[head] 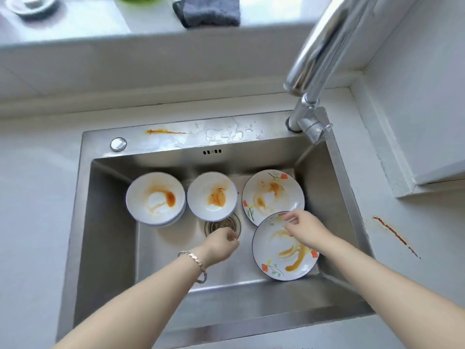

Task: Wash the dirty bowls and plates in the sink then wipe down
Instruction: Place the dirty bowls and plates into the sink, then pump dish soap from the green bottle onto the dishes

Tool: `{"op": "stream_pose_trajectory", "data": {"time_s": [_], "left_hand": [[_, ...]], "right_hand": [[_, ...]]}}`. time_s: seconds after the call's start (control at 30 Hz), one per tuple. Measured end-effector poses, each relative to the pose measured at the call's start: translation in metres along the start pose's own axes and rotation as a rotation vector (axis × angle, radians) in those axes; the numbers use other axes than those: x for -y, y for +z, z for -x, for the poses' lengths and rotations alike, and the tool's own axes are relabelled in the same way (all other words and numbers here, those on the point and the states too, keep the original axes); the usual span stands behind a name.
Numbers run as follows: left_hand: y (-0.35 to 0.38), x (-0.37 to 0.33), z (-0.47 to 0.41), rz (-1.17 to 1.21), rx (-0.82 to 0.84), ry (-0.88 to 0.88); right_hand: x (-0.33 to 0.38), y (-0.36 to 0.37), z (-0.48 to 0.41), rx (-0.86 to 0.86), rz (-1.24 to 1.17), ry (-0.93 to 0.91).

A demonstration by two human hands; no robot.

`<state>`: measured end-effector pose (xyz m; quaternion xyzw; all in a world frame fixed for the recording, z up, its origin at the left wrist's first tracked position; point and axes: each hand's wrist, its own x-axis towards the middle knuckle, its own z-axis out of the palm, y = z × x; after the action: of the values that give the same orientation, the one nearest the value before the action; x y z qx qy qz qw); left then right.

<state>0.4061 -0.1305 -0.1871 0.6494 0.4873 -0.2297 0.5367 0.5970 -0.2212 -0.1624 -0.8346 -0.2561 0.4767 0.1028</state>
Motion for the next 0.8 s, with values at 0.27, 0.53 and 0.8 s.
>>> {"op": "stream_pose_trajectory", "data": {"time_s": [0.27, 0.53, 0.8], "left_hand": [[-0.186, -0.017, 0.113, -0.123, -0.277, 0.15], [-0.36, -0.052, 0.192, -0.202, -0.614, 0.245], [-0.441, -0.074, 0.157, -0.147, -0.637, 0.241]], "right_hand": [[0.196, -0.008, 0.056, -0.05, 0.251, -0.322], [0.405, -0.088, 0.099, -0.333, 0.3, -0.572], [0.504, -0.154, 0.056, -0.529, 0.05, -0.703]]}}
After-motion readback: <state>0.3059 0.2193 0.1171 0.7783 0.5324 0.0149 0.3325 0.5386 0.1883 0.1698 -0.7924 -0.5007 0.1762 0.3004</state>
